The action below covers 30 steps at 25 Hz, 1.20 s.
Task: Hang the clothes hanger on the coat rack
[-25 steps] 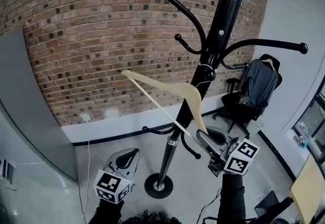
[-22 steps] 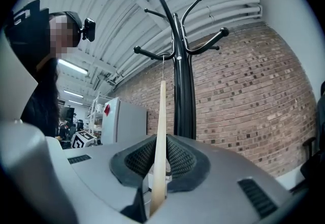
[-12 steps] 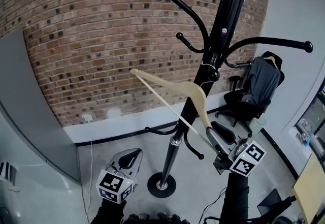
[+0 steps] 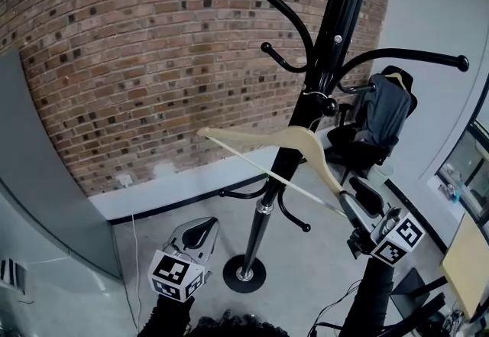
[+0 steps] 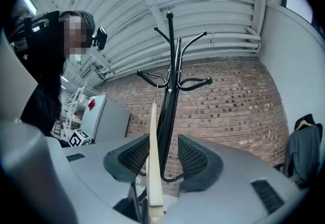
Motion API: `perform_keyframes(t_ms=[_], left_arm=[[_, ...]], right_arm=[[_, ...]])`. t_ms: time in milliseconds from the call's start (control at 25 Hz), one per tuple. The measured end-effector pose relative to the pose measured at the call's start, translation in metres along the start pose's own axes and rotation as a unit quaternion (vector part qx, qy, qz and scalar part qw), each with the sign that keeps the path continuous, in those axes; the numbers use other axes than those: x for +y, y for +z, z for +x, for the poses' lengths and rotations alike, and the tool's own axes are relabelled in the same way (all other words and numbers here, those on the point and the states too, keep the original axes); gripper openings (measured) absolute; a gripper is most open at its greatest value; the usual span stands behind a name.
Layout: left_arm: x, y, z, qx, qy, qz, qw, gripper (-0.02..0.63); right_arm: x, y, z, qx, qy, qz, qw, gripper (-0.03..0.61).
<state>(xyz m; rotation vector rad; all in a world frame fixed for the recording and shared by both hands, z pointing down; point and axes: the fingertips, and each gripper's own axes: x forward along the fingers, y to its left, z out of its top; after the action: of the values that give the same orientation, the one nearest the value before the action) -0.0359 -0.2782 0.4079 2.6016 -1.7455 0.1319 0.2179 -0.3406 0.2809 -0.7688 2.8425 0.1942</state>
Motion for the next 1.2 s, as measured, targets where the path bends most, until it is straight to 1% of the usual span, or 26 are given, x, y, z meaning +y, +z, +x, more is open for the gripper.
perform_keyframes(t_ms=[160, 200, 400, 480, 640, 800, 960, 1200], left_arm=[[0.004, 0.001, 0.002, -0.005, -0.022, 0.001, 0.9998, 0.008], [0.005, 0.001, 0.002, -0.006, -0.027, 0.001, 0.9996, 0.009], [0.012, -0.001, 0.002, -0.004, -0.062, 0.005, 0.9981, 0.008], [0.014, -0.001, 0.001, -0.005, -0.076, 0.007, 0.9971, 0.008], [0.017, 0.001, -0.001, -0.005, -0.108, 0.009, 0.9941, 0.008], [0.016, -0.003, -0.006, -0.006, -0.136, 0.011, 0.9907, 0.008], [0.019, -0.004, -0.008, -0.009, -0.144, 0.01, 0.9894, 0.008], [0.022, -0.005, -0.006, -0.013, -0.144, 0.004, 0.9895, 0.008]], right_arm=[[-0.004, 0.016, -0.027, -0.028, -0.045, -0.005, 0.999, 0.176], [-0.004, 0.02, -0.033, -0.039, -0.054, -0.003, 0.998, 0.19], [0.003, 0.036, -0.066, -0.111, -0.083, 0.027, 0.99, 0.202], [0.008, 0.038, -0.074, -0.12, -0.1, 0.028, 0.987, 0.221], [0.022, 0.039, -0.082, -0.106, -0.135, 0.019, 0.985, 0.234], [0.035, 0.033, -0.083, -0.087, -0.158, 0.017, 0.983, 0.258], [0.038, 0.021, -0.074, -0.033, -0.182, -0.004, 0.983, 0.264], [0.035, 0.011, -0.059, 0.052, -0.205, -0.067, 0.975, 0.264]])
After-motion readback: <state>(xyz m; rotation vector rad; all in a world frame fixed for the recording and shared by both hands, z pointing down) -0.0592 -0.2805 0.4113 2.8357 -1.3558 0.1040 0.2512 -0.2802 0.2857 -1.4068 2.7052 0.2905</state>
